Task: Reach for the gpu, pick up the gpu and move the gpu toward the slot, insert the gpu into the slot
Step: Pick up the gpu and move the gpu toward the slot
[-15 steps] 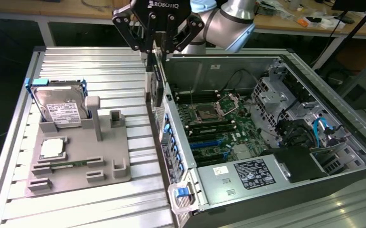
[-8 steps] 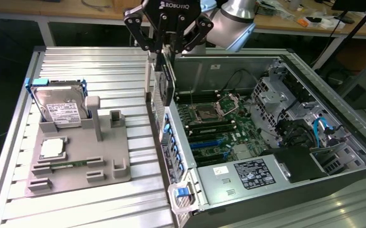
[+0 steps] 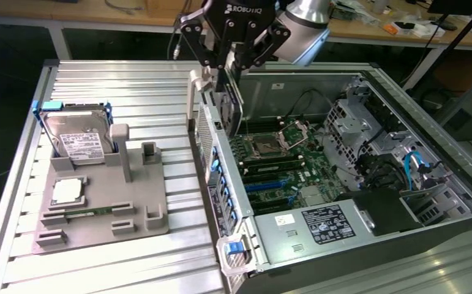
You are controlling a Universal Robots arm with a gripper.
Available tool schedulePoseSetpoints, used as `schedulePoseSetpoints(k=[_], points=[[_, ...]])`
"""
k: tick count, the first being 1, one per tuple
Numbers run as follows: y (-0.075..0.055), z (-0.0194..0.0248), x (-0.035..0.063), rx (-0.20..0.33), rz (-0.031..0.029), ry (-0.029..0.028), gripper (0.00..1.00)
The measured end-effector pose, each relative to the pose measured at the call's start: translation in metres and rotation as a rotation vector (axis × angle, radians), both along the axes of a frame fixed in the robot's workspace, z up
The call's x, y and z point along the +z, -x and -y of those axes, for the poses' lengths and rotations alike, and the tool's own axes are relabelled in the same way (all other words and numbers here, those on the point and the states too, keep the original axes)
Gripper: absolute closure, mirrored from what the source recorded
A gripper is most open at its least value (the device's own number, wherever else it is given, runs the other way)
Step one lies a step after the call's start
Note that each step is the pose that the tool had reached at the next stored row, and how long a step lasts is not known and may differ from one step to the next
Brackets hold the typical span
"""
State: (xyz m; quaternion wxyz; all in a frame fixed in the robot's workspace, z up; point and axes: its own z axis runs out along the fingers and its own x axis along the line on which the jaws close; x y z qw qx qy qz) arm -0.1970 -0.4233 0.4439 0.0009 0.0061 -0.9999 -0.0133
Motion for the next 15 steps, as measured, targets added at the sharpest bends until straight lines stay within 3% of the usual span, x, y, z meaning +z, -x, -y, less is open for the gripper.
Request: schedulePoseSetpoints(k=[15], points=[[-0.044,0.0000,-0.0014,0.032,0.0000,-0.0004,0.73]])
